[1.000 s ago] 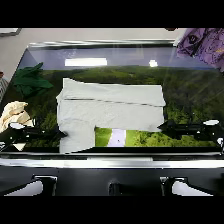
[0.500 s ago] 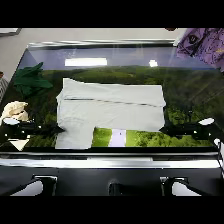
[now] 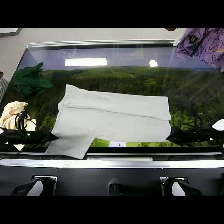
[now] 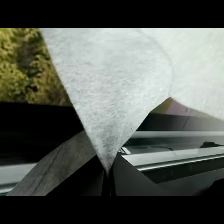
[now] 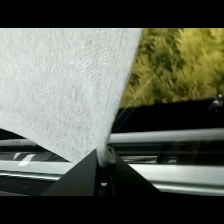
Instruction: Fold the clothes and pants, and hang the long-sleeved shirts on hangers.
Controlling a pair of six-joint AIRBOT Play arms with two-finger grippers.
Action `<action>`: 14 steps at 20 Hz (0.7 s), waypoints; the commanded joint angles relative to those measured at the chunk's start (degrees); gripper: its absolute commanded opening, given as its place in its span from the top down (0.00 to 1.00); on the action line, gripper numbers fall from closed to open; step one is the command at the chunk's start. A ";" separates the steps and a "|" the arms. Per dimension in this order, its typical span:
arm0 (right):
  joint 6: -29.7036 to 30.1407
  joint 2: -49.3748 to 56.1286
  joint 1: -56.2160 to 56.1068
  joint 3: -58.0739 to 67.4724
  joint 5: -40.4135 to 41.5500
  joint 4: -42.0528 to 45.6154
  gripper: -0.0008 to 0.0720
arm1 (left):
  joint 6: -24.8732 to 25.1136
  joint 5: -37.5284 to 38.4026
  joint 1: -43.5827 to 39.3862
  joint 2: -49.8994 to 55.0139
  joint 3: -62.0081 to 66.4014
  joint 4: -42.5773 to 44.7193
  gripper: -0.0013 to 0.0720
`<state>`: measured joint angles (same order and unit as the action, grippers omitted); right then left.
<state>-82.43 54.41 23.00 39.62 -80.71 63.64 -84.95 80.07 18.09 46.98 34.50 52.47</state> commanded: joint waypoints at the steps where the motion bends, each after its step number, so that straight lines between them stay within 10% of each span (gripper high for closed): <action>1: -3.74 -4.33 -0.04 0.24 -3.06 3.28 0.95 | -3.58 0.44 -1.44 -5.14 0.52 0.92 0.97; 14: 3.72 16.13 -5.42 15.58 13.22 -0.35 0.95 | 7.65 -13.99 -6.12 35.17 31.76 -6.62 0.97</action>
<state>-80.49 65.84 20.82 51.90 -73.01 63.20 -79.66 67.72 12.43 73.69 58.83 47.66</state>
